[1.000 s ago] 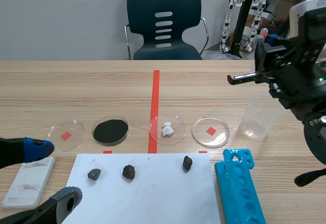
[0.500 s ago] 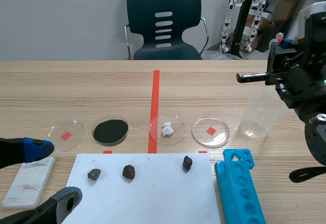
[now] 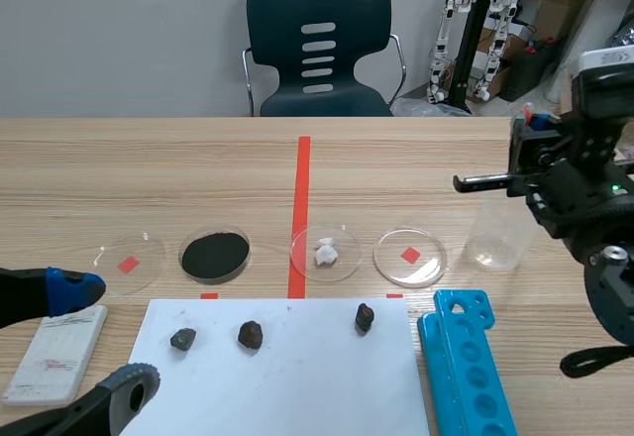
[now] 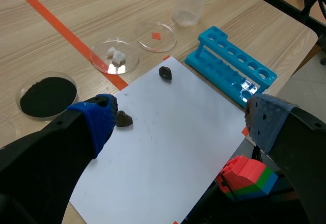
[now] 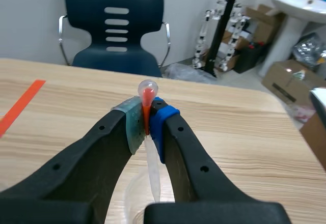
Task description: Put the dropper in the beaker
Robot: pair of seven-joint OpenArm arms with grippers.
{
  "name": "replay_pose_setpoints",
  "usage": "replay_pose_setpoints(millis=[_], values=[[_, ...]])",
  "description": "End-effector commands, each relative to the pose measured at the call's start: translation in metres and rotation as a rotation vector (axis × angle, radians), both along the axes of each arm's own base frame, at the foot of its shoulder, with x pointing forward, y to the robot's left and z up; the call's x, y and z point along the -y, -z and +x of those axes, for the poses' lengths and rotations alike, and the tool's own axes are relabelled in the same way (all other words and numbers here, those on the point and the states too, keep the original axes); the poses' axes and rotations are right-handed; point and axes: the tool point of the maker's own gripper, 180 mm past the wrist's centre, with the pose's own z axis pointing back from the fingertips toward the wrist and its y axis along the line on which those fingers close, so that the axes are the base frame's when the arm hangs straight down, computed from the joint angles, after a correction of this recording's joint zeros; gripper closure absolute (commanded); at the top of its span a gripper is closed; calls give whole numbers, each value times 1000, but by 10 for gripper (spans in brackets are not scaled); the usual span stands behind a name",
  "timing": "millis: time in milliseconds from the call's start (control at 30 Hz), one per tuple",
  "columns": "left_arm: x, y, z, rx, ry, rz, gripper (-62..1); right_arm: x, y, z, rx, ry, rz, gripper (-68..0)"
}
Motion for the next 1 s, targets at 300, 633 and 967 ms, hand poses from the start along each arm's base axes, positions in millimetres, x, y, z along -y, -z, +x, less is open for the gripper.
replay_pose_setpoints(millis=[300,633,967], values=[[2,-8,3,21,-5,-27,-525,-4,13,-2,44,-40,24,-9],[2,-8,3,21,-5,-27,-525,-1,27,-5,68,-47,15,-9],[2,-8,3,21,-4,-27,-525,5,33,-1,49,-57,-11,-16]])
